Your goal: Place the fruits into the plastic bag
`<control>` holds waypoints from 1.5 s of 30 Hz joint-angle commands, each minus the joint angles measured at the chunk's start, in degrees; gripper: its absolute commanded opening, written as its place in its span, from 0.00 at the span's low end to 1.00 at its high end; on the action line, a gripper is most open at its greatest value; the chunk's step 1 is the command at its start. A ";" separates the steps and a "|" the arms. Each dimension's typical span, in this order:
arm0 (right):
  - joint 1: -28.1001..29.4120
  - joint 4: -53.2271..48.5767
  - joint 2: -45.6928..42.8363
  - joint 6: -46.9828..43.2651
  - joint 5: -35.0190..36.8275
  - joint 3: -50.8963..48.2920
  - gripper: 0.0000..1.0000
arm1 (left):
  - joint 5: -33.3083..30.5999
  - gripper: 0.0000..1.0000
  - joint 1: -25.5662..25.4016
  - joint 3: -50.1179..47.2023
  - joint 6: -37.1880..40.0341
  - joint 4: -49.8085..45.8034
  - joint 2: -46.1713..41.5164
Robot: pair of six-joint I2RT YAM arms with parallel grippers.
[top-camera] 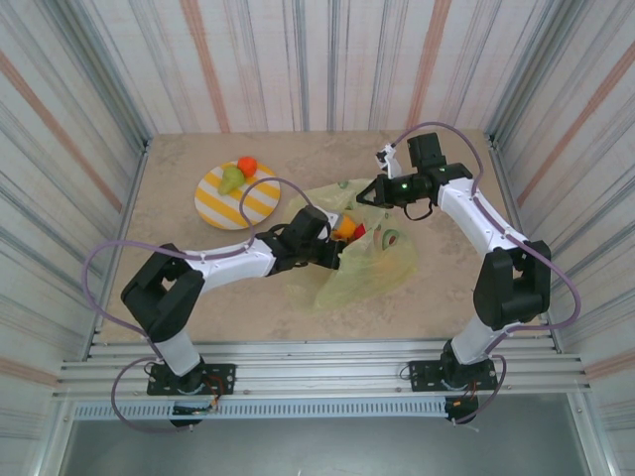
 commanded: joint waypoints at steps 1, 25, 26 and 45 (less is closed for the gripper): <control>-0.20 0.09 -0.34 0.82 -0.66 -0.86 0.00 | -0.34 0.73 -0.37 0.63 -0.39 1.03 -0.73; -2.31 -1.14 -1.42 -0.40 -0.39 -2.13 0.00 | -5.88 0.84 -0.31 -6.85 6.42 -5.63 -18.22; -2.31 -1.14 -1.35 -0.53 -0.33 -2.25 0.00 | -4.88 0.84 -0.18 -7.24 7.03 -5.63 -19.38; -2.13 -0.27 -1.22 -0.14 -0.39 -2.50 0.00 | -0.81 0.84 13.71 -9.34 7.74 -8.27 -37.79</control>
